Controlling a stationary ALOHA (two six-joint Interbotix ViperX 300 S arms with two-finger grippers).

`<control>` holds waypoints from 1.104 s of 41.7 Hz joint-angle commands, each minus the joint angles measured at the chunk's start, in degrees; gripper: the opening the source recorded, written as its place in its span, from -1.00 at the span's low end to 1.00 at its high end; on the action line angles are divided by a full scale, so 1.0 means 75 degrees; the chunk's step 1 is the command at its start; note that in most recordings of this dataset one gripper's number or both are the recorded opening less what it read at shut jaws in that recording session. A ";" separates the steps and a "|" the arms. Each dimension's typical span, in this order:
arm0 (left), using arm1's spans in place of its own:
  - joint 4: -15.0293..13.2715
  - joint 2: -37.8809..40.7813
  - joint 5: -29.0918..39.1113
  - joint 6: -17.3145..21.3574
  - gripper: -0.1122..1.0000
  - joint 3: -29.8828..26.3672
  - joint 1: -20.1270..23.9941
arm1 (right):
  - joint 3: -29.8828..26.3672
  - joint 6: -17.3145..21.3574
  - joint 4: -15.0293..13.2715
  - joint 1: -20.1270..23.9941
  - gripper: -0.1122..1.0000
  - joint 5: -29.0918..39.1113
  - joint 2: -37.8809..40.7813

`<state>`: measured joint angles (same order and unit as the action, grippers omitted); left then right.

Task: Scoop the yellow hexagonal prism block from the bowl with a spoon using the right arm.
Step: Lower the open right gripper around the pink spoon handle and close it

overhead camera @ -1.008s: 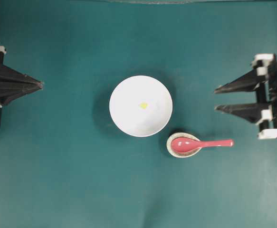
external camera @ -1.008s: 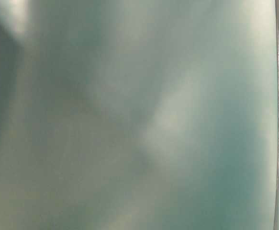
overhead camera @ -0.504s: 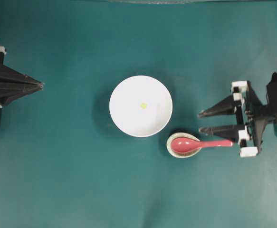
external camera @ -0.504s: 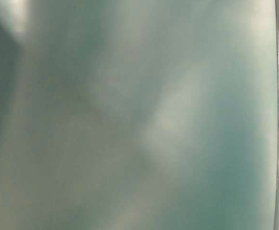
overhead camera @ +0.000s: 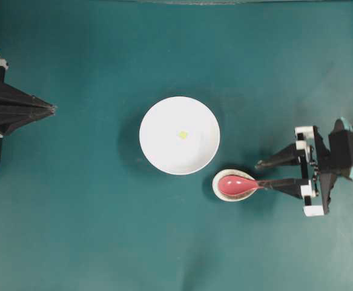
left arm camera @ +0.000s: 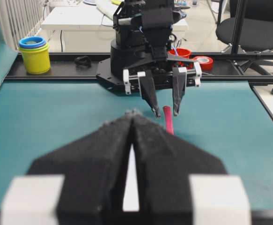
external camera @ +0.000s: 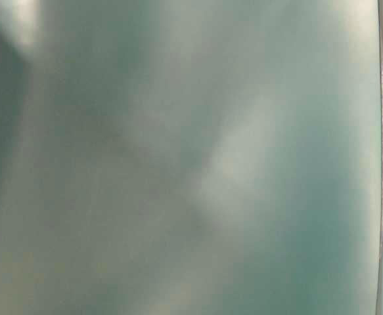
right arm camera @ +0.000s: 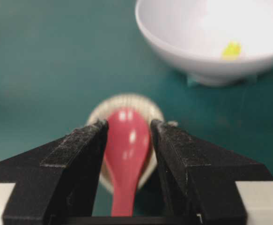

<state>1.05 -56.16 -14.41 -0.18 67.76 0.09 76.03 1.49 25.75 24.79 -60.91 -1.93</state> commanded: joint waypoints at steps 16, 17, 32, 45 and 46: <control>0.0012 0.0035 -0.0012 0.0000 -0.79 -0.0152 0.0012 | -0.0023 0.0035 0.0703 0.0703 0.07 -0.0352 0.0750; 0.0012 0.0035 -0.0012 0.0000 -0.79 -0.0152 0.0012 | -0.0023 0.0047 0.0703 0.0703 0.07 -0.0352 0.0762; 0.0012 0.0047 -0.0012 -0.0012 -0.79 -0.0164 0.0012 | -0.0023 0.0316 0.0703 0.0855 0.07 -0.0316 0.1160; 0.0012 0.0047 -0.0012 0.0000 -0.79 -0.0152 0.0012 | -0.0012 0.0316 0.0703 0.0867 0.07 -0.0363 0.1184; 0.0012 0.0047 -0.0012 0.0000 -0.79 -0.0152 0.0012 | -0.0012 0.0316 0.0715 0.0855 0.07 -0.0363 0.1184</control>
<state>1.05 -56.16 -14.24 -0.18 67.76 0.09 76.11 3.78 30.94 30.85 -63.11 7.56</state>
